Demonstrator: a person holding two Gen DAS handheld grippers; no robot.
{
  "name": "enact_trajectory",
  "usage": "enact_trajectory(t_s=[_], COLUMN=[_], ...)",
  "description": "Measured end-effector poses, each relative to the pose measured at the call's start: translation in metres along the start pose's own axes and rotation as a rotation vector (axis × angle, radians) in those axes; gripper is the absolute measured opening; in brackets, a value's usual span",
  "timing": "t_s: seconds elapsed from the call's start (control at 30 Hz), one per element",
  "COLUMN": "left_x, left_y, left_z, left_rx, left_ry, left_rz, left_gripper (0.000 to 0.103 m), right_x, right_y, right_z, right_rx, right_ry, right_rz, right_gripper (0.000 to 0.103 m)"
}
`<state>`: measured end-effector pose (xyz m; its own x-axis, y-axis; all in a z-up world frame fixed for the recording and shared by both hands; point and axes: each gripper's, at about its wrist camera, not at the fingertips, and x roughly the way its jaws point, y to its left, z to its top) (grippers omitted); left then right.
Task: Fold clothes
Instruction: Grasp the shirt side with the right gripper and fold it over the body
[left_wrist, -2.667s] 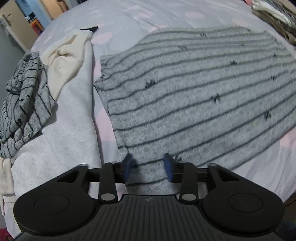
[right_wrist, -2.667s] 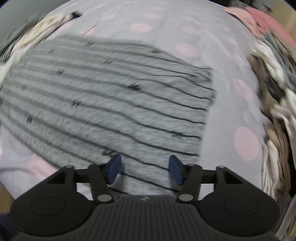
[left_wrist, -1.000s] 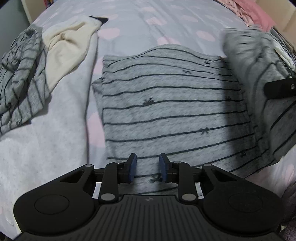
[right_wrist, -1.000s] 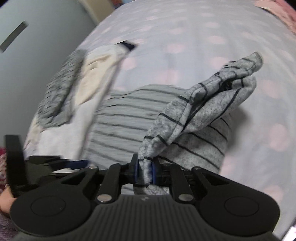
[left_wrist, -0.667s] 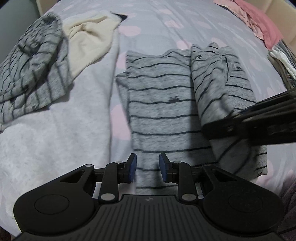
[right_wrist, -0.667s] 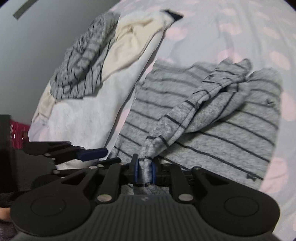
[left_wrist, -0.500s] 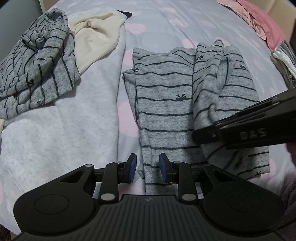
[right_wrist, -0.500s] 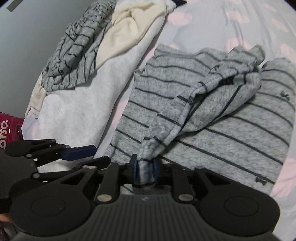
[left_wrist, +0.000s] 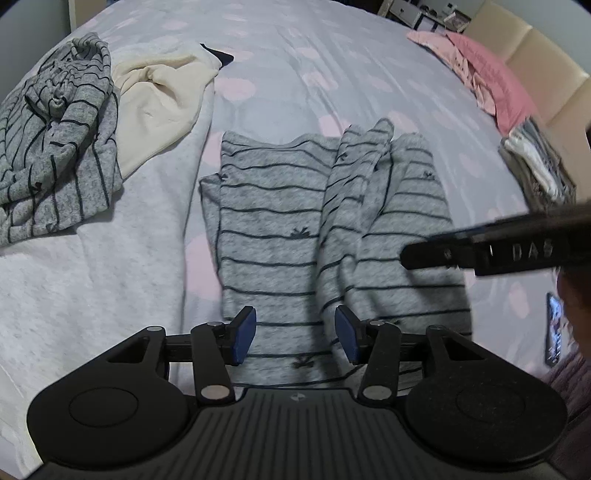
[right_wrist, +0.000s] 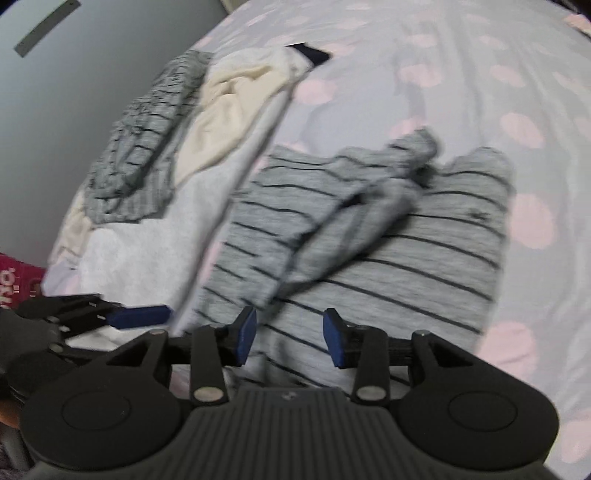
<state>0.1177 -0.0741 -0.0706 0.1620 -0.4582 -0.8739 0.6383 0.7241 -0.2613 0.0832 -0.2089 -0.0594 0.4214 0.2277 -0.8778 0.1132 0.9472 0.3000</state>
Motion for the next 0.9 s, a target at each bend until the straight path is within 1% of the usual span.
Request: enact_trajectory(t_s=[0.1,0.2,0.3,0.43,0.47,0.5,0.63,0.67,0.7,0.77,0.8,0.9], left_x=[-0.001,0.000,0.009,0.022,0.026,0.031,0.046,0.048,0.051,0.052,0.052,0.033], left_y=[-0.004,-0.017,-0.032,-0.046,-0.048,-0.051,-0.053,-0.053,-0.052,-0.046,-0.044,-0.032], left_z=[0.003,0.007,0.008,0.005,0.005,0.004,0.002,0.001,0.001,-0.001,-0.001,-0.002], left_rx=[-0.029,-0.013,0.023,0.061,0.071,0.082,0.111,0.114,0.117,0.120,0.118,0.081], left_ry=[-0.010,-0.012,0.016,0.064,0.081,0.101,0.138,0.143,0.147,0.147,0.143,0.092], left_rz=[-0.026,-0.032,-0.031,-0.015,-0.008,0.002,0.053,0.066,0.081,0.119,0.133,0.117], left_gripper=[0.046,0.050,0.050,0.051,0.053,0.053,0.053,0.050,0.036,0.017,0.014,0.011], right_x=[-0.005,-0.011,-0.016,-0.018,-0.017,-0.016,-0.011,-0.010,-0.008,-0.006,-0.005,-0.005], right_y=[-0.013,-0.026,-0.034,-0.040,-0.041,-0.041,-0.046,-0.047,-0.048,-0.049,-0.049,-0.053], right_z=[-0.011,-0.024,-0.037,-0.051,-0.054,-0.057,-0.068,-0.070,-0.072,-0.074,-0.076,-0.078], right_rx=[0.003,0.009,0.010,0.015,0.014,0.015,0.017,0.017,0.017,0.014,0.013,0.016], right_ry=[0.008,0.016,0.018,0.029,0.030,0.033,0.057,0.063,0.069,0.074,0.076,0.074], right_rz=[-0.044,-0.064,-0.083,-0.088,-0.091,-0.094,-0.106,-0.110,-0.114,-0.123,-0.127,-0.133], right_gripper=[0.043,0.043,0.044,0.044,0.044,0.044,0.044,0.044,0.044,0.044,0.044,0.044])
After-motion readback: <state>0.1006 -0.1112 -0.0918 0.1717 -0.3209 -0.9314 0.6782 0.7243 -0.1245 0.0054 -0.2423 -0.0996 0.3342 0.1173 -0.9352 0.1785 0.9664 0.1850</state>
